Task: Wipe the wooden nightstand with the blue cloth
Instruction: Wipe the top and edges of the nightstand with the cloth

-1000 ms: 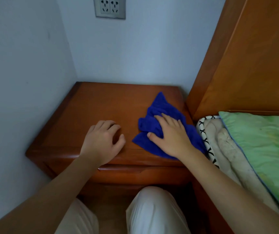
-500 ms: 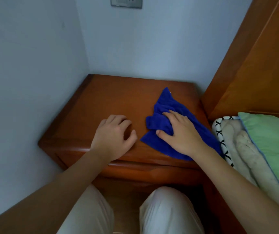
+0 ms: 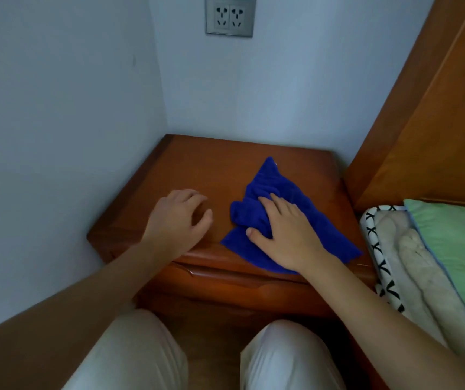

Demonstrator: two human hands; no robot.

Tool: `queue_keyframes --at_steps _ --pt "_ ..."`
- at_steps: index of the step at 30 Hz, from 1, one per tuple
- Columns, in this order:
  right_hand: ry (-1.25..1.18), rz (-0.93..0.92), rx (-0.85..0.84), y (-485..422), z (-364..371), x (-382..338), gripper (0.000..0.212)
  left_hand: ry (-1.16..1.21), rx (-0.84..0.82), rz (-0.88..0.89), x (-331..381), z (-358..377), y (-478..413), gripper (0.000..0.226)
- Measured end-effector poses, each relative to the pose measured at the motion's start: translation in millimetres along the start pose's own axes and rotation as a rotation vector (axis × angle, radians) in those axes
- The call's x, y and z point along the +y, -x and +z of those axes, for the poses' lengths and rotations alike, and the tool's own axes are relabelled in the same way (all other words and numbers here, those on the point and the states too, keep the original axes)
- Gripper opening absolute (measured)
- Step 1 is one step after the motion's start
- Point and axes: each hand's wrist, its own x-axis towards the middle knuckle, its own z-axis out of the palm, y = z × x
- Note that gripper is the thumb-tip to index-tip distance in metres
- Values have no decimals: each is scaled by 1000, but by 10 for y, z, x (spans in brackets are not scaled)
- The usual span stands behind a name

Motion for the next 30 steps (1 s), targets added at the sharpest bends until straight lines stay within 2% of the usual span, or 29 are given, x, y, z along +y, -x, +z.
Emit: queue_keyframes --at_steps 7,15,19,23,27,30 --pt "-50 -4 -4 -53 -76 26 81 -111 6 -60 -523 -64 95 51" --pt "20 182 77 -998 53 141 80 -25 78 -47 -584 14 127 47" --pt "62 235 33 -1473 187 -72 83 -16 90 -52 -591 31 128 45" --pt "43 106 8 -1615 272 -296 82 -1 105 -62 -588 15 139 44" --pt "-35 -92 -16 -1177 212 -395 75 -8 85 -67 -574 -16 149 45" --pt "-51 -182 -54 -833 156 -291 78 -11 75 -69 -579 -21 160 46"
